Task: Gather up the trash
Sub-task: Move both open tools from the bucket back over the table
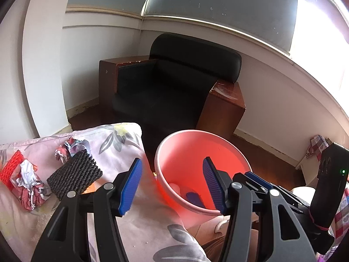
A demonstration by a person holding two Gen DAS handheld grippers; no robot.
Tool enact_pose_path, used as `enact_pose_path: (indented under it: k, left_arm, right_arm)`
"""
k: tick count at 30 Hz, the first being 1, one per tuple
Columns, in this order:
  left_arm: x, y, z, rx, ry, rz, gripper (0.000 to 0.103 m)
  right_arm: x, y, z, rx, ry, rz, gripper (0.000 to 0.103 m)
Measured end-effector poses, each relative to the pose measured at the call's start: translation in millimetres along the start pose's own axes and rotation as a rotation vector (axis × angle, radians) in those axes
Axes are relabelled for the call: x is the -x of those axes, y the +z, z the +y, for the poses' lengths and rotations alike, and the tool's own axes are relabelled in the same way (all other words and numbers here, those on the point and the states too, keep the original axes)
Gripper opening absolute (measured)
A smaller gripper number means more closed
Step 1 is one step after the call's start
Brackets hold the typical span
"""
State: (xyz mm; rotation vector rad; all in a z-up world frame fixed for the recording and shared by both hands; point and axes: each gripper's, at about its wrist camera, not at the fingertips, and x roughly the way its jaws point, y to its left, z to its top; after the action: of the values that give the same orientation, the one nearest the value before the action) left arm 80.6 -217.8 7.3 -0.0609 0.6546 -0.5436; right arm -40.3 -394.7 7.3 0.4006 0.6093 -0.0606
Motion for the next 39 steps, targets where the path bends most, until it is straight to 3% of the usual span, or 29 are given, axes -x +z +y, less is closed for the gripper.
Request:
enact_pose_path:
  k: [12,27,35,39]
  left_arm:
    - [73,-17,48,0.043,0.070,-0.071,0.058]
    - [145,-69,132,0.100,0.259,-0.101,0.060]
    - [157,-94,170,0.149,0.323,-0.070,0.062]
    - [147,-105,176,0.166,0.288,-0.022,0.062]
  right_arm:
    - [24,-10,47,0.068,0.083,-0.017,0.032]
    - [23,-32,97,0.111,0.164,0.045,0.032]
    - [0,-49,120,0.130,0.197,0.133,0.032]
    - [-12,-57,133,0.152,0.208,0.173,0.032]
